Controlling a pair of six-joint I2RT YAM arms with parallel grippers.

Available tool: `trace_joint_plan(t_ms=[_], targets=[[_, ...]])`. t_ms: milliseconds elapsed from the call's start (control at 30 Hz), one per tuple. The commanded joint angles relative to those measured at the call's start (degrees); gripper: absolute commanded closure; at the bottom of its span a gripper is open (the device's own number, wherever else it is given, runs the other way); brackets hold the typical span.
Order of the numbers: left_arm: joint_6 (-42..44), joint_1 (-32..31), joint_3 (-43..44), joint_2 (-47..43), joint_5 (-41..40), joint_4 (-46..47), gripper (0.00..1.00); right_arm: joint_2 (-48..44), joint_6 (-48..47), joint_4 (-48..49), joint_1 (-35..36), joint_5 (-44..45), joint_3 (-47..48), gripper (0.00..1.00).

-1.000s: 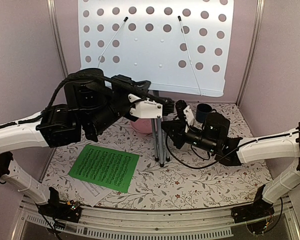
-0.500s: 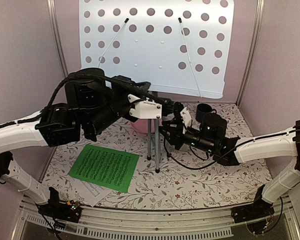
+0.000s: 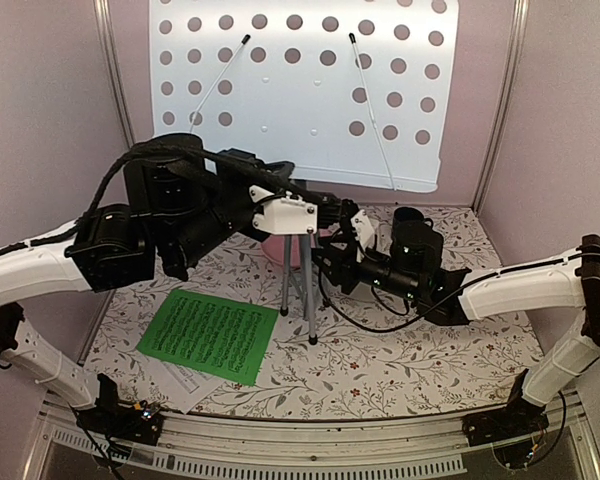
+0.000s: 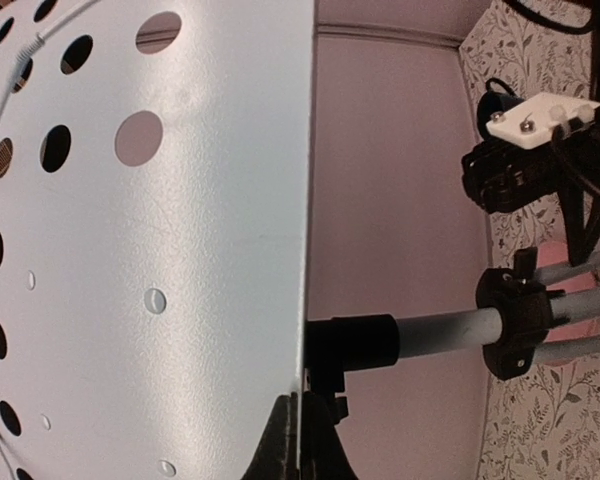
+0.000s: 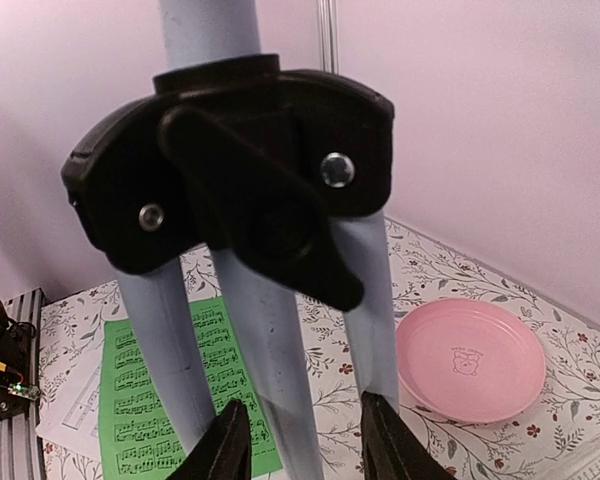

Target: Set up the instrument practice props

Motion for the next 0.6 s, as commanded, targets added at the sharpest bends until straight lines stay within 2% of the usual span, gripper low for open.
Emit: trace_joint_plan(t_ms=[0,167,367,567], targets=[[-4.33,-0.53,5.03,-4.27,6.11,14.93,1.0,2.38,-0.4,1.81,0.64,-2.97,3.43,0.61],[-5.6,0.52,3.94,-4.73,7.01,14.59,1.0,2.9,-0.4,1.8,0.62,-5.1,3.96,0.63],[-8.6,2.71,2.84,-6.74,9.53,13.19,1.0,-2.53,-4.5,-1.43,0.17,-6.01,0.86,0.57],[-9.94,4.48,2.05,-8.03,11.85,11.75,1.0,-6.83,-6.43,-4.65,-3.38,-10.48,-1.27,0.52]])
